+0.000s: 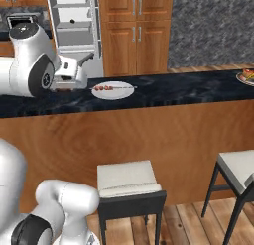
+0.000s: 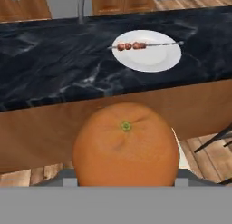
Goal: Pick up the banana and tangerine from the fridge and place one fruit on each plate on the dining counter.
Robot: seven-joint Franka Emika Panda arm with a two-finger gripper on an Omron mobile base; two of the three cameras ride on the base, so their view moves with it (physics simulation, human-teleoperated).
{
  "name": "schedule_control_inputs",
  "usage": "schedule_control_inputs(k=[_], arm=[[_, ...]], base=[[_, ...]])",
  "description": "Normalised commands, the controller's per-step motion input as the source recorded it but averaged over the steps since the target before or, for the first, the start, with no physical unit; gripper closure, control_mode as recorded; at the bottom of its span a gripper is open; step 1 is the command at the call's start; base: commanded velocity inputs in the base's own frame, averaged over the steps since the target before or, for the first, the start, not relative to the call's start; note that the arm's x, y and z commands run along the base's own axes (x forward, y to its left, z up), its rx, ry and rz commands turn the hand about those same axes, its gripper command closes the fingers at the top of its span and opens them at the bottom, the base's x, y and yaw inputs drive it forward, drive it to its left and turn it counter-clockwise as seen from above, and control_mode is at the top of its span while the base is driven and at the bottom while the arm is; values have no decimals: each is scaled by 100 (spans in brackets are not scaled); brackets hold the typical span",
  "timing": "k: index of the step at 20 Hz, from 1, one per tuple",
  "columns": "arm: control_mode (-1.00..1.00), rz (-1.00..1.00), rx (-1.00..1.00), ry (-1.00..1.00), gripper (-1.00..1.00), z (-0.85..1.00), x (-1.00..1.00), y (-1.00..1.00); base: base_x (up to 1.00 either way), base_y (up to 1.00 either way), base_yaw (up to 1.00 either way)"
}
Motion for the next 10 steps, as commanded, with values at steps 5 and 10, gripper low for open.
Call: schedule_control_inputs(k=[5, 10], arm=[[-100, -16, 0, 64, 100, -31, 100, 0], [-100, -1, 0, 10, 100, -99, 55, -1]], base=[[0, 0, 0], [0, 0, 0]])
